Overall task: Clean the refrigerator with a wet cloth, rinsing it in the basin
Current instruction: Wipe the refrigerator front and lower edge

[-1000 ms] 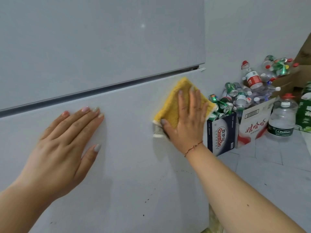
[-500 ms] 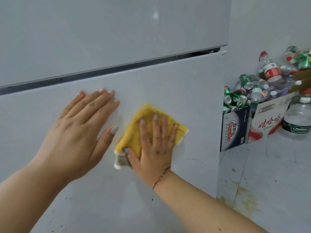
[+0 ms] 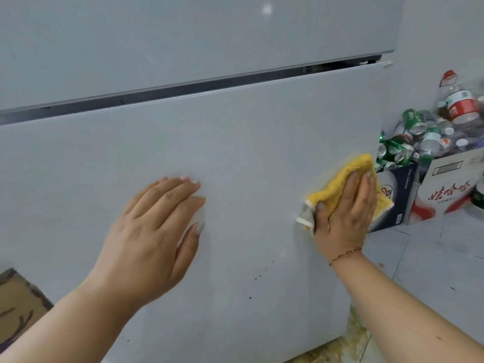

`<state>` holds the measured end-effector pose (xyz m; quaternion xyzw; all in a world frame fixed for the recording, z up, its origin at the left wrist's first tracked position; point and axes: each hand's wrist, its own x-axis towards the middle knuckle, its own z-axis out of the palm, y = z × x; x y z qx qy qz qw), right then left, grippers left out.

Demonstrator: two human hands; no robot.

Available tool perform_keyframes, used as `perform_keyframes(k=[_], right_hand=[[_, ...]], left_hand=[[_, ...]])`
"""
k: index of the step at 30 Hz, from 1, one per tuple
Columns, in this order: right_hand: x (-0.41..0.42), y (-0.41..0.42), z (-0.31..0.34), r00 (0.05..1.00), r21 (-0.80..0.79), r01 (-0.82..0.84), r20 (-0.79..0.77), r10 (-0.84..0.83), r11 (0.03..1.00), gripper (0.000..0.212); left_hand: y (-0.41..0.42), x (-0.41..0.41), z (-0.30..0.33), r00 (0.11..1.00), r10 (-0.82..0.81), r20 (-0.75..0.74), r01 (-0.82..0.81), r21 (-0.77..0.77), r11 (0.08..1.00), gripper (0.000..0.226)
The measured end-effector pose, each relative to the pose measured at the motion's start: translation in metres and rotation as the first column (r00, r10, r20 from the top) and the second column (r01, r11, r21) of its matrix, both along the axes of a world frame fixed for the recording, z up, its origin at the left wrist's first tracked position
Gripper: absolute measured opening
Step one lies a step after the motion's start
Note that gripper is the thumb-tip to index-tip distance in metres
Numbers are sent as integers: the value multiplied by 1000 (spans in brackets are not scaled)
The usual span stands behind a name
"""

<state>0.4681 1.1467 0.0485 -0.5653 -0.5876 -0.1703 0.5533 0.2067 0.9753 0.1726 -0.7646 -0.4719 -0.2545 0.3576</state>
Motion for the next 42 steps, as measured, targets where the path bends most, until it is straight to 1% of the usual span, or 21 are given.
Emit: perform_keyframes(k=[2,3,4,6,8,10,12,14,16,19,21,23,25,27,30,32,34,35,37,40,42], right_hand=[[-24,-10,12,992,-31,-17,-128,12,999,80],[-34,-14,19,986,-33,-19,-168,14,999,81],[-45,-18,27,981,-27,-24,-191,18,999,80],[-68,-27,39,984,7,-36,-172,37,999,78],[-91,-37,51,995,74,-53,-80,59,996,75],[-120,-49,64,993,157,-108,65,99,982,74],[-149,-62,76,968,226,-184,208,137,956,73],[-173,-73,84,937,263,-246,312,159,933,72],[-193,-84,84,879,265,-330,437,192,906,70],[-207,-91,70,710,251,-478,674,203,842,67],[-199,-87,58,627,257,-536,758,176,804,64],[-181,-79,45,597,271,-545,790,140,793,63],[-160,-71,37,616,296,-523,779,115,799,65],[-147,-67,39,663,318,-493,741,112,810,67],[-158,-73,51,744,310,-433,653,141,846,70],[-181,-83,56,784,287,-407,597,171,867,73],[-209,-96,61,780,255,-414,594,196,874,74],[-224,-103,61,757,243,-436,620,208,867,74],[-252,-116,59,673,220,-506,706,222,834,74],[-293,-135,43,485,129,-613,840,243,779,76],[-308,-142,24,369,71,-627,904,216,776,75]], left_hand=[[-9,-2,-9,1000,5,19,-5,4,1000,33],[-12,-3,-13,999,9,31,-9,9,1000,32],[-16,-5,-17,999,16,51,-17,14,1000,32],[-24,-12,-25,994,42,98,-44,18,999,30],[-30,-17,-31,988,66,141,-69,23,997,29],[-38,-27,-35,978,116,175,-122,23,992,29],[-44,-39,-37,963,170,211,-178,19,984,29],[-49,-50,-39,946,213,245,-225,22,974,29],[-54,-60,-44,925,247,288,-270,43,962,29],[-61,-71,-50,898,270,347,-314,76,946,28],[-66,-79,-50,882,293,368,-342,76,936,30],[-70,-91,-45,873,332,357,-376,58,925,36],[-75,-105,-32,886,359,294,-378,8,926,45],[-77,-124,-15,903,385,191,-373,-96,923,53],[-82,-151,9,924,381,33,-363,-233,902,58],[-85,-162,17,944,329,40,-303,-295,906,61],[-88,-166,23,956,273,107,-223,-340,914,66],[-88,-166,24,959,250,136,-189,-350,918,69],[-87,-167,24,960,216,177,-142,-355,924,71],[-86,-167,20,959,197,202,-118,-348,930,72],[-85,-167,16,957,201,208,-124,-333,935,72]])
